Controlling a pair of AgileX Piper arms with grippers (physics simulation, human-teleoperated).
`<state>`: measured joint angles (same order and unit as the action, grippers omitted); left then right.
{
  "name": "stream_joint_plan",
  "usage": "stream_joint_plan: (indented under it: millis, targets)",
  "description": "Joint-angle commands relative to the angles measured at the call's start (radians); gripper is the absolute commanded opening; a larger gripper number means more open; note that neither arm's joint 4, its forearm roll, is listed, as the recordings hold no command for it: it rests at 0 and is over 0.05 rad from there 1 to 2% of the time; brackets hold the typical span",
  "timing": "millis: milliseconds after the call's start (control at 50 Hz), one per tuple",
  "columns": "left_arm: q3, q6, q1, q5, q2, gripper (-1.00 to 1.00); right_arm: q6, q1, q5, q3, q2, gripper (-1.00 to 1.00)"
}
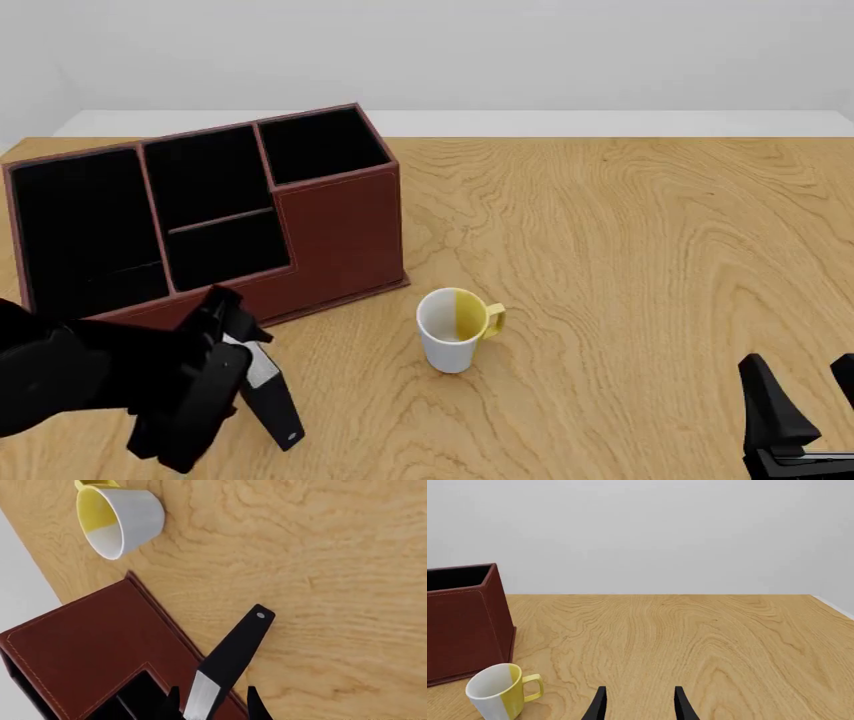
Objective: Pick up the book and place it in the front compartment of the caddy.
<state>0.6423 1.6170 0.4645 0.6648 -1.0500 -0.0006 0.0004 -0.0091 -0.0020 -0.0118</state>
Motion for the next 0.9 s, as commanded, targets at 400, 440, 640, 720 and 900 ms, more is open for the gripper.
stream_joint_plan:
  millis: [400,440,640,720,900]
  targets:
    - [0.020,0.032,-0.059,-0.044,-0.048,1.00,0.000,0.000,0.000,0.000,0.000,1.00]
    - [0.020,0.029,-0.057,-0.044,-0.050,1.00,0.000,0.000,0.000,0.000,0.000,1.00]
    - [0.023,0.019,-0.053,-0.053,-0.065,1.00,0.000,0.000,0.000,0.000,0.000,1.00]
    - [0.022,0.020,-0.054,-0.062,-0.072,1.00,0.000,0.000,0.000,0.000,0.000,1.00]
    - [0.017,0.012,-0.051,-0.076,-0.085,1.00,0.000,0.000,0.000,0.000,0.000,1.00]
